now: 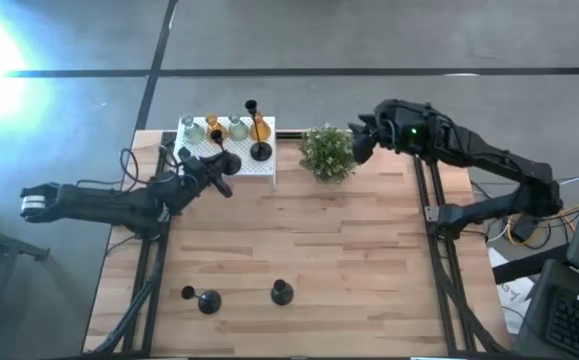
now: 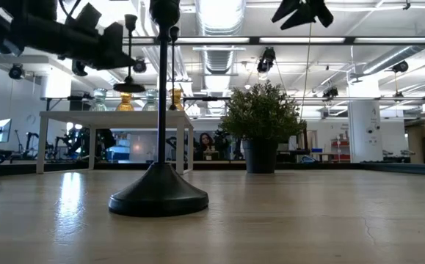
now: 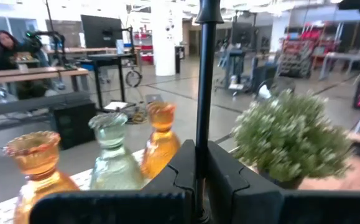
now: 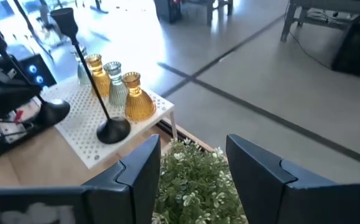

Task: Pick & Place candle stick holders
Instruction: Put the top small black candle holder on the shelf

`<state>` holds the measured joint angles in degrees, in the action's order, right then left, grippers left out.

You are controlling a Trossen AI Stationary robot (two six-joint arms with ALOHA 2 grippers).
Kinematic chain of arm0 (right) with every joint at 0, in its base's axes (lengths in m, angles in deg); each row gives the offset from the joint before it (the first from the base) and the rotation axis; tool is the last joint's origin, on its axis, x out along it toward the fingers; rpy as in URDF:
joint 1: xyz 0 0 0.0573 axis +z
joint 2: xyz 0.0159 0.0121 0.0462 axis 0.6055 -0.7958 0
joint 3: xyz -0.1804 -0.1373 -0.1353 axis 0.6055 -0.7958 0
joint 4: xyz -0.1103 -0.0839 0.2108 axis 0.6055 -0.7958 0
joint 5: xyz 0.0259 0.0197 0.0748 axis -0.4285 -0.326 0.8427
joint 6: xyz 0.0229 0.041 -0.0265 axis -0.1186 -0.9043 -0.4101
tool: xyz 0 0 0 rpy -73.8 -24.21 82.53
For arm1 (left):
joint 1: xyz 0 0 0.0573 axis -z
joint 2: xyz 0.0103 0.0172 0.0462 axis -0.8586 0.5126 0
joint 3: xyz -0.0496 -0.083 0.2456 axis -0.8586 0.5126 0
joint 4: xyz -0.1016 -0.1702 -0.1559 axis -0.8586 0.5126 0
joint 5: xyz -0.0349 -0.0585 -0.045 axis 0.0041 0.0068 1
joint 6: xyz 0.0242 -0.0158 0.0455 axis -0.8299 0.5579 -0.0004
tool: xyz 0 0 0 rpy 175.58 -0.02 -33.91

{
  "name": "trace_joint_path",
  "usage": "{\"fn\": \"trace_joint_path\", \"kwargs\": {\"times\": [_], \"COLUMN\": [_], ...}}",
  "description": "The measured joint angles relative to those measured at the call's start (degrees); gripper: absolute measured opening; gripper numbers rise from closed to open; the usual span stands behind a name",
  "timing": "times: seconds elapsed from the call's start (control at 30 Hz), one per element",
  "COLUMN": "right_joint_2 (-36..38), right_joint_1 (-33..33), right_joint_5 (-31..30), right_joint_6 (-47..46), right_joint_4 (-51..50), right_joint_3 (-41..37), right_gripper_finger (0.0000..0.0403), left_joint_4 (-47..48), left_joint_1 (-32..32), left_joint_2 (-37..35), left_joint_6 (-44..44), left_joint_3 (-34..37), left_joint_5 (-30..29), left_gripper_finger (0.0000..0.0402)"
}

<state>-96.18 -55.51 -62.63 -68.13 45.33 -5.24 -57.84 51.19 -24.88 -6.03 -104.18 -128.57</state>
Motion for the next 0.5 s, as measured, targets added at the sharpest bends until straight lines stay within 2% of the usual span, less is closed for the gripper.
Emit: {"fn": "trace_joint_path", "kwargs": {"times": [0.2, 0.5], "right_joint_2": [5.3, 9.3], "right_joint_1": [-0.2, -0.2], "right_joint_5": [0.1, 0.2], "right_joint_6": [-0.8, -0.8], "right_joint_4": [8.9, 17.3], "right_joint_3": [-9.5, -17.7], "right_gripper_finger": [0.0178, 0.0175], "left_joint_4": [-0.1, -2.4], "left_joint_1": [-2.5, -9.6], "left_joint_2": [1.1, 5.0], "left_joint_6": [-0.8, 1.9], "left_joint_3": [1.1, 1.5], "left_joint_5": [0.4, 9.6], "left_gripper_finger": [0.0017, 0.0017]}}
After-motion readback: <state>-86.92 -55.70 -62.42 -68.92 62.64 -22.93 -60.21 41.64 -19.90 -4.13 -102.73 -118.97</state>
